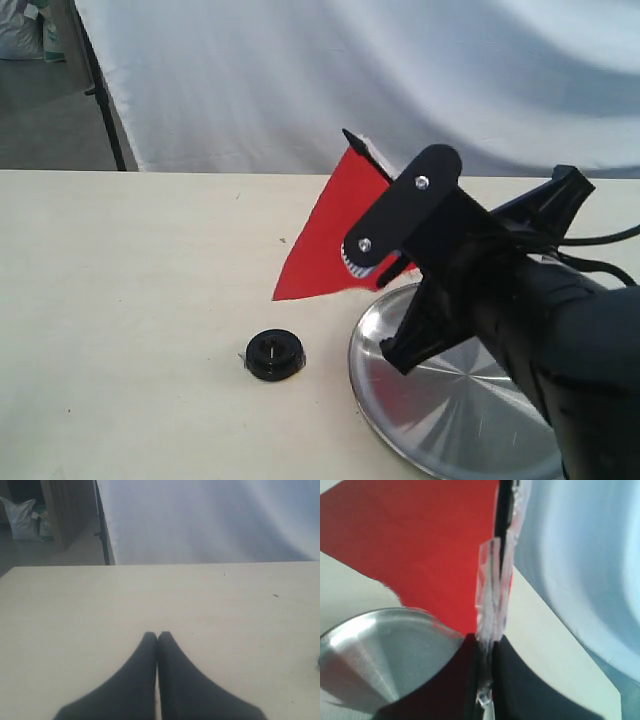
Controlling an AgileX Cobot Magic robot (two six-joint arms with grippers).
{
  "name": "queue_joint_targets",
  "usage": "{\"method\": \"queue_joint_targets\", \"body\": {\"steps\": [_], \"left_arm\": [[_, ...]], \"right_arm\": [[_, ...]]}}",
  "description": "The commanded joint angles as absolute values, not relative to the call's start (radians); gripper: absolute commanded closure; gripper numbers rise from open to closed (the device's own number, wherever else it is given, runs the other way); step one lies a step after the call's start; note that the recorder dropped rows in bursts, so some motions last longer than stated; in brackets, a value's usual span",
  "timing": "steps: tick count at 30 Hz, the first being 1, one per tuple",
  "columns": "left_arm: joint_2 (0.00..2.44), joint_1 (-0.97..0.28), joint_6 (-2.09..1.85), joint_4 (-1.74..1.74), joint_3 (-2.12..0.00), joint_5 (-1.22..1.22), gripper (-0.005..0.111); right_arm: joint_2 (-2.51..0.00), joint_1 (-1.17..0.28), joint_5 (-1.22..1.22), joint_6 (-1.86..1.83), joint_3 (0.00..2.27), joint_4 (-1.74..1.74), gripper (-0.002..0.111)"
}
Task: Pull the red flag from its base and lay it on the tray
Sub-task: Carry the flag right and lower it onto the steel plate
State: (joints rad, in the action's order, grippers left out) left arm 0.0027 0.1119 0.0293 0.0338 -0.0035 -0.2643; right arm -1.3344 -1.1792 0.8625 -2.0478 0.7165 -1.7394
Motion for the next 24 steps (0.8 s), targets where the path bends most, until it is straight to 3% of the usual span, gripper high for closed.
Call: {"method": "queue_joint_targets", "body": {"steps": [1,10,24], "left_arm": [[0.000,0.106,0.031,0.028,0.000,-0.259,0.107],[0.000,0.106,0.031,0.028,0.000,-0.259,0.107],[0.000,0.106,0.031,0.028,0.000,-0.259,0.107]], "right_arm": [[-1.330,-1.220,0.924,-2.032,0.663,-1.744,0.109],[-1.417,-1.229,0.983,-1.970,0.518,-1.744,0.109],[-1.734,-1.229,0.928,-1.948,0.510,-1.744,0.109]]}}
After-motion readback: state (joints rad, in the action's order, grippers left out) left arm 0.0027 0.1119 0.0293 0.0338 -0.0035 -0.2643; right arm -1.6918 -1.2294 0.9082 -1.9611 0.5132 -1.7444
